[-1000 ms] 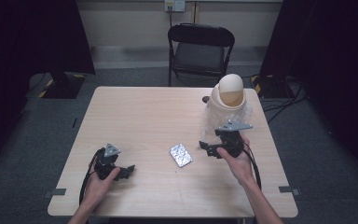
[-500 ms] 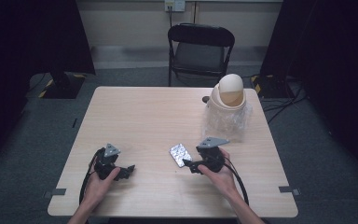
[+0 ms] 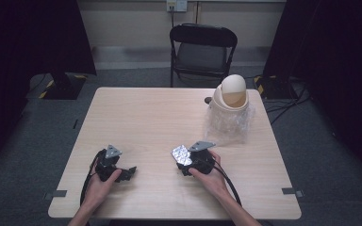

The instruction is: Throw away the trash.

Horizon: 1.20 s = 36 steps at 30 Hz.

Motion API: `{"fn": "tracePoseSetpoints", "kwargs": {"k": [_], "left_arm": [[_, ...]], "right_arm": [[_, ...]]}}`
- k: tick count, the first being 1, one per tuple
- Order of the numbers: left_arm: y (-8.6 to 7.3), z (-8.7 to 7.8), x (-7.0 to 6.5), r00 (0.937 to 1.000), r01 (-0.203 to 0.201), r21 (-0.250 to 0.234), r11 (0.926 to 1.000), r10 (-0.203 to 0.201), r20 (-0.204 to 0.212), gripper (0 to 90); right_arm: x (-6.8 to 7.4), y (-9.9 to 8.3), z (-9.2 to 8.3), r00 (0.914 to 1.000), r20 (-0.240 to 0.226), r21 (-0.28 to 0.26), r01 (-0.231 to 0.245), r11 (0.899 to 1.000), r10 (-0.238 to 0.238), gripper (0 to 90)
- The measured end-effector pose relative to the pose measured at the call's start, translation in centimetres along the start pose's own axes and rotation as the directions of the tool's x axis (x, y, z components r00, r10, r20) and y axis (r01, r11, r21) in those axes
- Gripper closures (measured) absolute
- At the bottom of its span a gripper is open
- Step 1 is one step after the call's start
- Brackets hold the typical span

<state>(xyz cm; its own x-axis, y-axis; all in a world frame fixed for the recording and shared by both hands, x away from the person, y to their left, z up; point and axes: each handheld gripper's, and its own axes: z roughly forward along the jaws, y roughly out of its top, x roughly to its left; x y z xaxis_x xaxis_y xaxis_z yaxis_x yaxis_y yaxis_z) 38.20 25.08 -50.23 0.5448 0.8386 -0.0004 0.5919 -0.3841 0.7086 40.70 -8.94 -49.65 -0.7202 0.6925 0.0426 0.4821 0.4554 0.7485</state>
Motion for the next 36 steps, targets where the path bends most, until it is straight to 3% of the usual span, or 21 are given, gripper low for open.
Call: {"fn": "tracePoseSetpoints", "kwargs": {"k": [8,13,18,22,25,27,36], "left_arm": [[0.00,0.00,0.00,1.0000,0.000,0.000,1.0000,0.000,0.000,0.0],[-0.01,0.02,0.00,1.0000,0.000,-0.002,1.0000,0.000,0.000,0.0],[0.00,0.00,0.00,1.0000,0.000,0.000,1.0000,0.000,0.000,0.0],[0.00,0.01,0.00,1.0000,0.000,-0.001,1.0000,0.000,0.000,0.0],[-0.01,0.03,-0.02,1.0000,0.004,-0.004,1.0000,-0.004,0.000,0.0],[0.00,0.01,0.00,1.0000,0.000,-0.001,1.0000,0.000,-0.001,0.0],[0.00,0.00,0.00,1.0000,0.000,0.000,1.0000,0.000,0.001,0.0]], "right_arm": [[0.28,-0.07,0.40,0.9988,0.034,0.016,0.034,0.999,-0.035,23.6],[0.07,-0.10,0.17,0.9989,0.040,0.010,0.026,1.000,-0.026,32.7],[0.02,-0.10,0.17,0.9991,0.034,0.009,0.024,1.000,-0.024,32.9],[0.23,-0.09,0.44,0.9992,0.021,0.006,0.034,0.999,-0.034,23.4],[0.37,0.01,0.60,0.9989,0.031,0.005,0.036,0.999,-0.037,26.0],[0.14,0.13,0.66,0.9990,0.036,-0.008,0.027,1.000,-0.026,34.0],[-0.13,0.12,0.42,0.9997,0.021,-0.005,0.009,1.000,-0.008,34.6]]}}
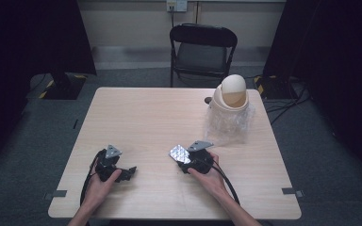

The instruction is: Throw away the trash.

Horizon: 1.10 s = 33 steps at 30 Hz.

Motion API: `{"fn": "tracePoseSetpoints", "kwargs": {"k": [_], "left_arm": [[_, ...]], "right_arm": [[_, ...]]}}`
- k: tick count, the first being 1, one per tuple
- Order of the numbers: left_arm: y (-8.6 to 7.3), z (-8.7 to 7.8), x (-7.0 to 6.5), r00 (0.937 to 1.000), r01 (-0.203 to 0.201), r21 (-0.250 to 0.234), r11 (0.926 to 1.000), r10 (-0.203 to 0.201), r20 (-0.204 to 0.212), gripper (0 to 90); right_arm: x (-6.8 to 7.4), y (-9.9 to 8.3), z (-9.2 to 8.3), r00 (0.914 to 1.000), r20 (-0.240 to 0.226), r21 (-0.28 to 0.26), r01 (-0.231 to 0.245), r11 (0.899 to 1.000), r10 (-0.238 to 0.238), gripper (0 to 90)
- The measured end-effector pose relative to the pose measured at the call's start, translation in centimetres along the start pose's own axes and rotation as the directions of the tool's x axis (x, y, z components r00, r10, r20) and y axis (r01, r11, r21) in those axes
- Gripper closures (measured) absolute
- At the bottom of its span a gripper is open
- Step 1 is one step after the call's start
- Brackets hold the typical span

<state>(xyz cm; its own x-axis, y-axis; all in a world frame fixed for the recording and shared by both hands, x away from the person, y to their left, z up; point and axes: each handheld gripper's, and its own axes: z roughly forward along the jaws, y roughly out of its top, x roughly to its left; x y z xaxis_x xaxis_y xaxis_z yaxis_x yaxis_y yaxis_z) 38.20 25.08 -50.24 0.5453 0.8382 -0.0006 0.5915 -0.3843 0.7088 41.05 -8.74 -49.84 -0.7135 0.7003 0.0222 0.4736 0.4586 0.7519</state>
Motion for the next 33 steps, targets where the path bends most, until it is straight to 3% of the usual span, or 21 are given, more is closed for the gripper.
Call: {"fn": "tracePoseSetpoints", "kwargs": {"k": [4,12,15,23,27,33], "left_arm": [[0.0,0.0,0.0,1.0000,0.004,-0.004,1.0000,-0.004,0.000,0.0],[0.0,0.0,0.0,1.0000,0.001,-0.001,1.0000,-0.001,0.000,0.0],[0.0,0.0,0.0,1.0000,0.005,-0.004,1.0000,-0.005,0.000,0.0],[0.0,0.1,0.0,1.0000,0.007,-0.007,1.0000,-0.007,0.001,0.0],[0.0,0.1,0.0,1.0000,0.007,-0.009,0.9999,-0.007,0.003,0.0],[0.0,0.1,0.0,1.0000,0.007,-0.009,0.9999,-0.007,0.003,0.0]], "right_arm": [[-0.4,0.2,-0.7,0.9995,-0.014,-0.027,-0.028,0.999,0.027,34.6],[-0.9,0.6,-1.7,0.9992,-0.025,-0.043,-0.033,0.999,0.032,34.6],[-1.7,0.8,-2.8,0.9970,-0.040,-0.074,-0.069,0.995,0.066,34.6],[-3.2,0.9,-5.0,0.9964,-0.018,-0.106,-0.085,0.991,0.083,34.6],[-3.9,0.8,-5.8,0.9939,-0.029,-0.120,-0.109,0.987,0.106,34.6],[-4.3,1.1,-6.8,0.9942,-0.024,-0.137,-0.108,0.985,0.105,34.6]]}}
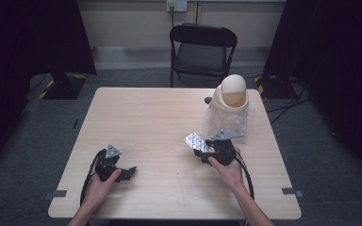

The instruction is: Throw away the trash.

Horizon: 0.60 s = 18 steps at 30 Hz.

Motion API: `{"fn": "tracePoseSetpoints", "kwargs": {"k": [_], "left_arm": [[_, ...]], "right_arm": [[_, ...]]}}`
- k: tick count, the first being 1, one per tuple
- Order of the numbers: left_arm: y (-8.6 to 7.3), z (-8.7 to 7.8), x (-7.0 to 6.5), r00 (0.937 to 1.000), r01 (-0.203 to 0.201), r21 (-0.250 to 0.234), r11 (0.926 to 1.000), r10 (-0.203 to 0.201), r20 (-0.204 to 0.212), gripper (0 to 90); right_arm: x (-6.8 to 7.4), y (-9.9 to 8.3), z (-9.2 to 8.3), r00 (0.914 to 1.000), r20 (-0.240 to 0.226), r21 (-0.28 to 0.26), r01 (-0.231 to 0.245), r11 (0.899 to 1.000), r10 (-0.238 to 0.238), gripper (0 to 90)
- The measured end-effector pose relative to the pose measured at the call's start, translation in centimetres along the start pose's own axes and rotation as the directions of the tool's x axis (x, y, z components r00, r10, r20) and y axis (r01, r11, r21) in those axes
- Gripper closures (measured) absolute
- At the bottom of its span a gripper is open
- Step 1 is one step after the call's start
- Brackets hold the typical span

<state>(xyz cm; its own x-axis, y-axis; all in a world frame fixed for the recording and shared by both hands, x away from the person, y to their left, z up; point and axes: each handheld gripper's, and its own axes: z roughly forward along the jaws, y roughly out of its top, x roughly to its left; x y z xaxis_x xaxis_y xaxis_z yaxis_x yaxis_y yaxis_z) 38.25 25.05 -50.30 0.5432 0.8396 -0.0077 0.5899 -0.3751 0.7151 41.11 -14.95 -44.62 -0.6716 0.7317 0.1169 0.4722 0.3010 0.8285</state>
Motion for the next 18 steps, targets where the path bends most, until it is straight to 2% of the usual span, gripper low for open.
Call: {"fn": "tracePoseSetpoints", "kwargs": {"k": [2,4,7,8,10,12,13,14,18], "left_arm": [[0.0,0.0,0.0,1.0000,0.001,0.000,1.0000,-0.001,0.000,0.0],[0.0,0.0,0.0,1.0000,0.001,0.001,1.0000,-0.001,-0.004,0.0],[0.0,0.0,0.0,1.0000,0.002,0.002,1.0000,-0.002,-0.006,0.0],[0.0,0.0,0.0,1.0000,0.001,0.002,1.0000,-0.001,-0.007,0.0],[0.0,0.0,0.0,1.0000,0.001,0.002,1.0000,-0.001,-0.007,0.0],[0.0,0.0,0.0,1.0000,0.001,0.002,1.0000,-0.001,-0.006,0.0],[0.0,0.0,0.0,1.0000,0.001,0.002,1.0000,-0.001,-0.006,0.0],[0.0,0.0,0.0,1.0000,0.001,0.002,1.0000,-0.001,-0.006,0.0],[0.0,0.0,0.0,1.0000,0.001,0.002,1.0000,-0.001,-0.006,0.0]], "right_arm": [[-0.1,0.1,-0.2,1.0000,0.002,0.000,0.000,1.000,0.000,34.6],[-0.3,0.3,-0.6,0.9984,-0.024,-0.021,-0.051,0.998,0.051,34.6],[-0.2,0.4,-1.1,0.9984,-0.025,-0.027,-0.051,0.998,0.051,34.6],[-0.2,0.4,-1.3,0.9992,-0.011,-0.017,-0.037,0.999,0.037,34.6],[-0.6,0.5,-1.6,0.9985,-0.012,-0.022,-0.054,0.998,0.054,34.6],[-0.8,0.5,-1.7,0.9986,-0.015,-0.024,-0.051,0.998,0.050,34.6],[-0.8,0.7,-2.1,0.9991,0.003,-0.025,-0.043,0.999,0.043,34.7],[-1.0,1.0,-2.9,0.9983,-0.011,-0.053,-0.057,0.997,0.056,34.7],[-1.3,1.5,-3.8,0.9984,0.005,-0.079,-0.056,0.995,0.057,34.6]]}}
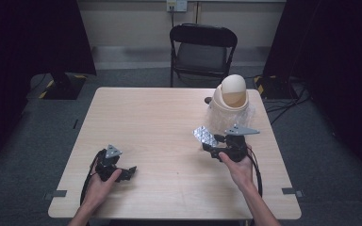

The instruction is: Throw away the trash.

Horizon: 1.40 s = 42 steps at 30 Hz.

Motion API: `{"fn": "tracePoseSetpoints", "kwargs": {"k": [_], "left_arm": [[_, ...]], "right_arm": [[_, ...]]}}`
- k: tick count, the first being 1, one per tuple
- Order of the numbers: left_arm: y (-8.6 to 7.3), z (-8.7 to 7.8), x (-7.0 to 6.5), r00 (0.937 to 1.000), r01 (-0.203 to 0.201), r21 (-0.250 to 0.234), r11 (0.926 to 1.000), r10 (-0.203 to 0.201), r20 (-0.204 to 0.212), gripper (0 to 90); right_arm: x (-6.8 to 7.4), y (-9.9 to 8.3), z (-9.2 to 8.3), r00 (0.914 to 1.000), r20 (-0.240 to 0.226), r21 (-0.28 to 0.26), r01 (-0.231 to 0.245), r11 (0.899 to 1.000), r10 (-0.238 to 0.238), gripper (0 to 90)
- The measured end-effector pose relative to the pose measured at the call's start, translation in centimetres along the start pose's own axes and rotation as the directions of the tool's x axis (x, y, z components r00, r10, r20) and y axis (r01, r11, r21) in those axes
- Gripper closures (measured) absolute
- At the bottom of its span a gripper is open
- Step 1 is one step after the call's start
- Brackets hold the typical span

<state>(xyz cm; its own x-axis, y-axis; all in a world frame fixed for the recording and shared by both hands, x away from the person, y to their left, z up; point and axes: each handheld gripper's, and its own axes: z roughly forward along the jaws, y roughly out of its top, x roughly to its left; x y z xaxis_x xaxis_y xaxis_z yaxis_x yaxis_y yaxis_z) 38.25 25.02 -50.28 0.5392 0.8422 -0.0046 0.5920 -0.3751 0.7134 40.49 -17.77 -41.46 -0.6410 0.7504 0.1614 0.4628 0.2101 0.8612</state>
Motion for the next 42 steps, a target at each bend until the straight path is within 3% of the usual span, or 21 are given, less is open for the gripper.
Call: {"fn": "tracePoseSetpoints", "kwargs": {"k": [9,15,25,33,42], "left_arm": [[0.0,0.0,0.0,1.0000,0.000,-0.001,1.0000,0.000,0.000,0.0],[0.0,0.0,0.0,1.0000,0.002,-0.001,1.0000,-0.002,0.001,0.0],[0.0,0.0,0.0,1.0000,0.002,-0.001,1.0000,-0.002,0.001,0.0],[0.0,0.0,0.0,1.0000,0.001,-0.001,1.0000,-0.001,0.001,0.0],[0.0,0.0,0.0,1.0000,-0.004,0.000,1.0000,0.004,0.002,0.0]], "right_arm": [[-1.2,1.5,-1.6,0.9992,0.039,-0.023,-0.008,1.000,0.009,34.7],[-1.5,2.3,-2.4,0.9971,0.075,-0.012,0.015,1.000,-0.014,34.7],[-4.2,3.2,-3.4,0.9885,0.151,0.006,-0.001,1.000,0.000,34.7],[-5.8,4.4,-3.0,0.9850,0.172,0.020,0.001,1.000,-0.004,34.7],[-7.5,6.6,-1.8,0.9745,0.223,0.043,0.010,0.999,-0.019,34.7]]}}
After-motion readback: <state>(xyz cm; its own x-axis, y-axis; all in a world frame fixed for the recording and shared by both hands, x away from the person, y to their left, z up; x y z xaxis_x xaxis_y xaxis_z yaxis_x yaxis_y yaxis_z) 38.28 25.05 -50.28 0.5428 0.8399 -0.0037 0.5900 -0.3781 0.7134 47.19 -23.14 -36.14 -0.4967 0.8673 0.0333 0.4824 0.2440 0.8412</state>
